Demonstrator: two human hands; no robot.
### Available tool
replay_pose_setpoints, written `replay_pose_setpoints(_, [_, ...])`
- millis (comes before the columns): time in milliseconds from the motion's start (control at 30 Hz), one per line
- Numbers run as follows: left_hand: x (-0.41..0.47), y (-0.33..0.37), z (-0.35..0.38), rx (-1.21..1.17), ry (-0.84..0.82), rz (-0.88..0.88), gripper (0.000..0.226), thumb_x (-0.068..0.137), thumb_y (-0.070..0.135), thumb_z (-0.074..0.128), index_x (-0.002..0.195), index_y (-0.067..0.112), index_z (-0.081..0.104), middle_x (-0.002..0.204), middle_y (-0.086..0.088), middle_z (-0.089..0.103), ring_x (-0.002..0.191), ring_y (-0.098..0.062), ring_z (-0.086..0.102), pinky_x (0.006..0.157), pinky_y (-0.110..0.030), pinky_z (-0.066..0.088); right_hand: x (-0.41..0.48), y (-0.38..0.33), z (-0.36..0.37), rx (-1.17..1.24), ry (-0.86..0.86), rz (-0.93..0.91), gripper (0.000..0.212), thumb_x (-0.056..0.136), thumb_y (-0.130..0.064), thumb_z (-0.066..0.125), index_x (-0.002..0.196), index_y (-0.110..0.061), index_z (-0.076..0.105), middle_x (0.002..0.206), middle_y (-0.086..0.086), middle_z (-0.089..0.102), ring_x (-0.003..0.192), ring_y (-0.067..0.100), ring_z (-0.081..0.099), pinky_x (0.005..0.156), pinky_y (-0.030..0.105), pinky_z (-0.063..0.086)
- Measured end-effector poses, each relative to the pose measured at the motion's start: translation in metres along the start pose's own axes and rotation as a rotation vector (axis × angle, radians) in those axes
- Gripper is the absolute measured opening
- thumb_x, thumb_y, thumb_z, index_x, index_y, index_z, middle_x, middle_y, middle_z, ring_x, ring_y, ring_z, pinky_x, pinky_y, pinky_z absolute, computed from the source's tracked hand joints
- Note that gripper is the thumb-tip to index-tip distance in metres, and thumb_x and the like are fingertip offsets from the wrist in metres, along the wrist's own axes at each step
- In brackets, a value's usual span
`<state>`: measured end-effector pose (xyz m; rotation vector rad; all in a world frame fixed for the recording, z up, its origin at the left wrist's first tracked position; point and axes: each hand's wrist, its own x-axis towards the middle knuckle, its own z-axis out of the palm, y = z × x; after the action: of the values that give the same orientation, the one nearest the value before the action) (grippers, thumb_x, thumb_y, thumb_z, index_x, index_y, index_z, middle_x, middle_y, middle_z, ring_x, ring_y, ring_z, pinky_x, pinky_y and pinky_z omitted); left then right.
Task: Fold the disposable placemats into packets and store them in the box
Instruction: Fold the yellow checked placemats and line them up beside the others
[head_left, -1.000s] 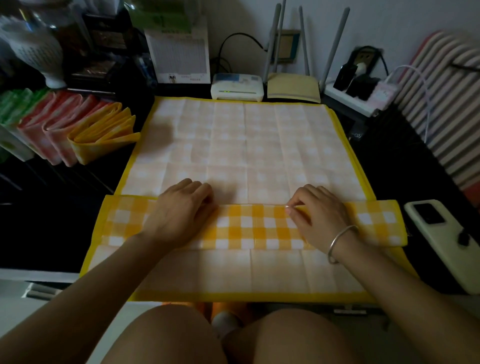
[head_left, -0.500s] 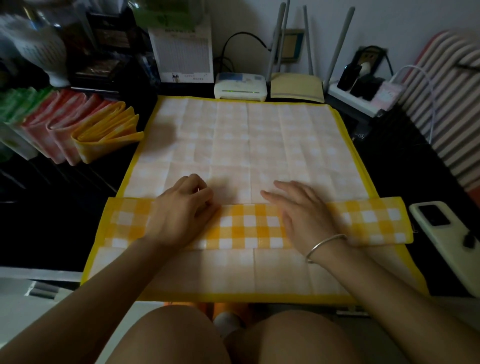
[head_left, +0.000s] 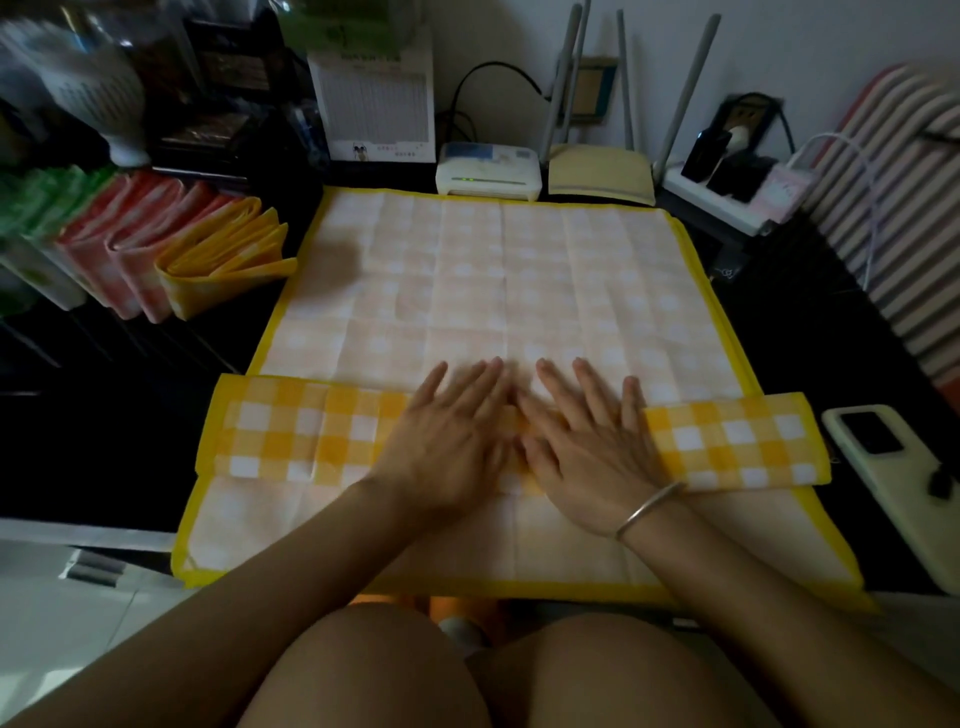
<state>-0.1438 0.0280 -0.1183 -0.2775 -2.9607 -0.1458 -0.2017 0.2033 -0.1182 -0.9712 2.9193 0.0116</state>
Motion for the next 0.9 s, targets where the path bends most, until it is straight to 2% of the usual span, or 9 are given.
replay_pose_setpoints(67, [-0.003, 0.000, 0.011, -0.040, -0.054, -0.005, 0.067, 0.097, 0.044, 0.011, 0.153, 0.008, 0.026, 0.160, -0.008, 0.020, 0.149, -0.021, 0.016, 0.120, -0.048, 0.017, -0.001, 0.000, 0.000, -0.011, 0.020, -0.004, 0.067, 0.085, -0.063, -0.009, 0.149, -0.045, 0.004, 0.160, -0.013, -0.007, 0.147, 0.022, -0.014, 0.112, 0.063, -0.007])
replay_pose_setpoints(167, [-0.003, -0.004, 0.015, -0.057, -0.032, 0.012, 0.062, 0.099, 0.042, 0.021, 0.150, 0.008, 0.034, 0.157, -0.009, 0.029, 0.146, -0.022, 0.026, 0.115, -0.051, 0.028, -0.003, -0.001, -0.001, -0.016, 0.026, 0.000, 0.073, 0.085, -0.065, -0.016, 0.150, -0.043, 0.009, 0.161, -0.012, -0.001, 0.148, 0.022, -0.007, 0.112, 0.063, -0.002])
replay_pose_setpoints(233, [-0.005, -0.012, 0.014, -0.060, -0.030, 0.035, 0.061, 0.099, 0.044, 0.024, 0.151, 0.012, 0.034, 0.157, -0.006, 0.030, 0.146, -0.020, 0.028, 0.115, -0.050, 0.030, -0.003, -0.001, 0.000, -0.025, 0.025, 0.005, 0.071, 0.084, -0.066, -0.015, 0.149, -0.045, 0.004, 0.160, -0.013, -0.004, 0.148, 0.021, -0.010, 0.113, 0.062, -0.004])
replay_pose_setpoints(400, [-0.041, -0.074, -0.001, 0.074, -0.031, -0.062, 0.061, 0.097, 0.057, 0.017, 0.154, 0.036, 0.019, 0.161, 0.004, 0.019, 0.149, -0.015, 0.018, 0.119, -0.048, 0.016, -0.001, 0.001, -0.002, -0.019, -0.006, 0.010, 0.068, 0.080, -0.067, -0.020, 0.146, -0.049, -0.013, 0.158, -0.016, -0.017, 0.145, 0.019, -0.021, 0.113, 0.060, -0.008])
replay_pose_setpoints(567, [-0.059, -0.102, -0.007, 0.046, -0.043, -0.231, 0.069, 0.095, 0.065, 0.002, 0.155, 0.035, 0.015, 0.163, 0.006, 0.011, 0.151, -0.014, 0.006, 0.121, -0.049, 0.006, -0.001, 0.000, 0.000, -0.034, -0.015, 0.012, 0.068, 0.079, -0.066, -0.022, 0.144, -0.050, -0.017, 0.157, -0.016, -0.019, 0.145, 0.019, -0.022, 0.113, 0.060, -0.007])
replay_pose_setpoints(667, [-0.059, -0.115, -0.010, -0.226, 0.059, -0.299, 0.077, 0.094, 0.067, 0.007, 0.154, 0.022, 0.028, 0.161, 0.001, 0.021, 0.149, -0.014, 0.015, 0.122, -0.037, 0.011, 0.000, 0.001, 0.000, -0.029, -0.015, 0.009, 0.073, 0.074, -0.067, -0.028, 0.144, -0.050, -0.017, 0.157, -0.016, -0.019, 0.145, 0.019, -0.022, 0.114, 0.059, -0.007])
replay_pose_setpoints(733, [-0.062, -0.122, -0.014, -0.354, 0.115, -0.345, 0.069, 0.096, 0.059, 0.019, 0.151, 0.021, 0.035, 0.159, -0.001, 0.028, 0.147, -0.014, 0.022, 0.120, -0.032, 0.018, 0.000, 0.001, 0.000, -0.028, -0.018, 0.008, 0.075, 0.072, -0.068, -0.030, 0.144, -0.050, -0.017, 0.157, -0.016, -0.020, 0.145, 0.019, -0.022, 0.114, 0.059, -0.007])
replay_pose_setpoints(833, [-0.061, -0.115, -0.018, -0.265, 0.177, -0.298, 0.058, 0.099, 0.046, 0.025, 0.143, 0.015, 0.047, 0.154, -0.009, 0.037, 0.143, -0.024, 0.033, 0.117, -0.040, 0.028, 0.000, 0.000, 0.000, -0.025, -0.011, 0.011, 0.074, 0.073, -0.068, -0.028, 0.144, -0.050, -0.016, 0.157, -0.016, -0.019, 0.145, 0.019, -0.021, 0.114, 0.059, -0.007])
replay_pose_setpoints(900, [-0.058, -0.101, -0.024, -0.169, 0.234, -0.225, 0.051, 0.098, 0.034, 0.030, 0.136, 0.010, 0.053, 0.150, -0.014, 0.043, 0.140, -0.030, 0.037, 0.117, -0.047, 0.026, 0.001, -0.001, 0.000, -0.023, -0.008, 0.008, 0.071, 0.077, -0.070, -0.022, 0.145, -0.049, -0.014, 0.158, -0.015, -0.017, 0.146, 0.020, -0.019, 0.114, 0.059, -0.007])
